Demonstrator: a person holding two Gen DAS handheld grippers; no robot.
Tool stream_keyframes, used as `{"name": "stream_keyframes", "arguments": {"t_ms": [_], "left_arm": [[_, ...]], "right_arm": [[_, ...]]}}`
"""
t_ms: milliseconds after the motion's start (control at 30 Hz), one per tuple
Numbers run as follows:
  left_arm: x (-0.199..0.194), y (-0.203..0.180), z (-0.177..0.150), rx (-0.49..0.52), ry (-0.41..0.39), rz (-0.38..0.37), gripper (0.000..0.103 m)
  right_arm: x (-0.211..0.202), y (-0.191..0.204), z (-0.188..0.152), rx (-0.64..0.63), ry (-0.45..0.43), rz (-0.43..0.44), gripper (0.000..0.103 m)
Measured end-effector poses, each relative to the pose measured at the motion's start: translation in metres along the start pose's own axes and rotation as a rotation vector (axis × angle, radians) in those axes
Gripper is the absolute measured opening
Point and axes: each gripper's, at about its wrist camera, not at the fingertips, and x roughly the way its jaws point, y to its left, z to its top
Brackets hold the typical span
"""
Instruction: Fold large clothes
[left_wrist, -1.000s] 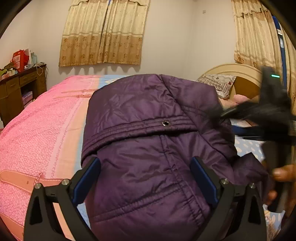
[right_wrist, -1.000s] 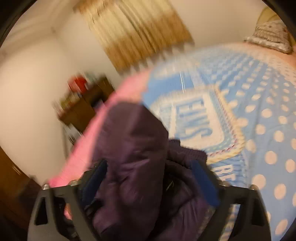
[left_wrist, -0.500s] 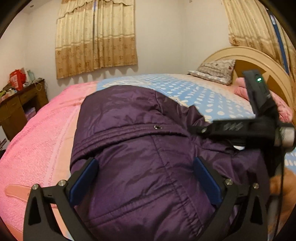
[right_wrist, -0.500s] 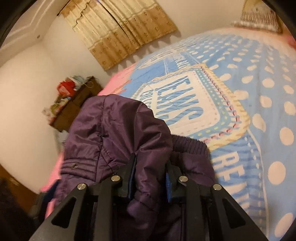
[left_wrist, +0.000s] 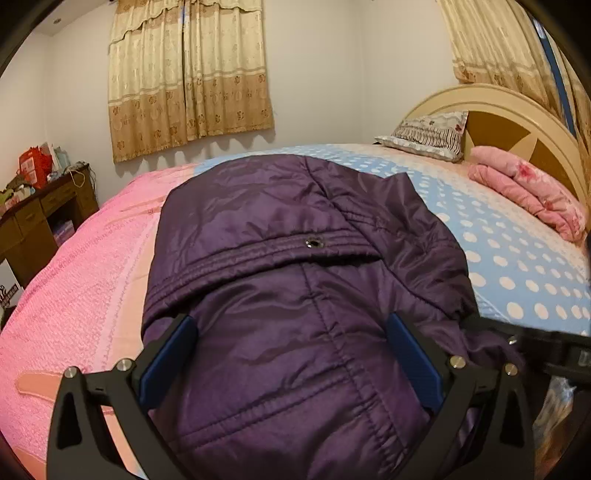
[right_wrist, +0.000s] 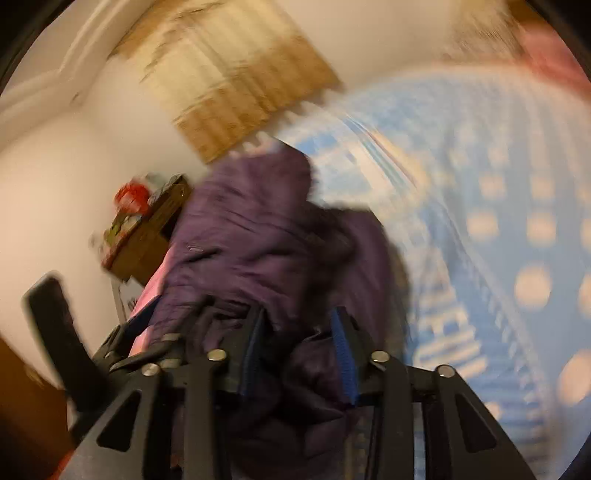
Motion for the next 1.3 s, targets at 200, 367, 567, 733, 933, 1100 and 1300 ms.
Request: {"name": "stream_keyframes", "arguments": {"t_ms": [200, 367, 567, 733, 933, 1100, 1300], "left_arm": [[0.002, -0.001, -0.001, 0.006, -0.006, 0.005, 0.103], [-0.022, 0.014, -0.001, -0.037, 0.029, -0.073, 0.103], [-0.066, 0.082, -0.009, -0.145, 0.107, -0.229, 0.103], [-0.061, 0.137, 0.013, -0.282, 0.088, -0.146, 0.103], [-0.006, 0.132, 0.041, -0.383, 0.112, -0.212, 0.103], [0.05, 0.114, 0.012, -0.397, 0.215, -0.227, 0.103], [0.069, 0.14, -0.023, -0.632, 0.292, -0.491, 0.103]], "right_arm": [[0.007, -0.016, -0.014, 0.112, -0.035, 0.022, 0.048], [-0.009, -0.008, -0.005, 0.078, 0.039, 0.004, 0.065], [-0.07, -0.014, 0.004, 0.006, 0.052, -0.096, 0.085], [-0.085, 0.017, 0.037, -0.082, -0.037, -0.021, 0.094], [-0.009, 0.072, 0.064, -0.295, 0.048, -0.059, 0.096], [0.043, 0.037, 0.061, -0.315, 0.069, -0.211, 0.102], [0.059, -0.031, 0.042, 0.035, 0.205, 0.155, 0.102]]}}
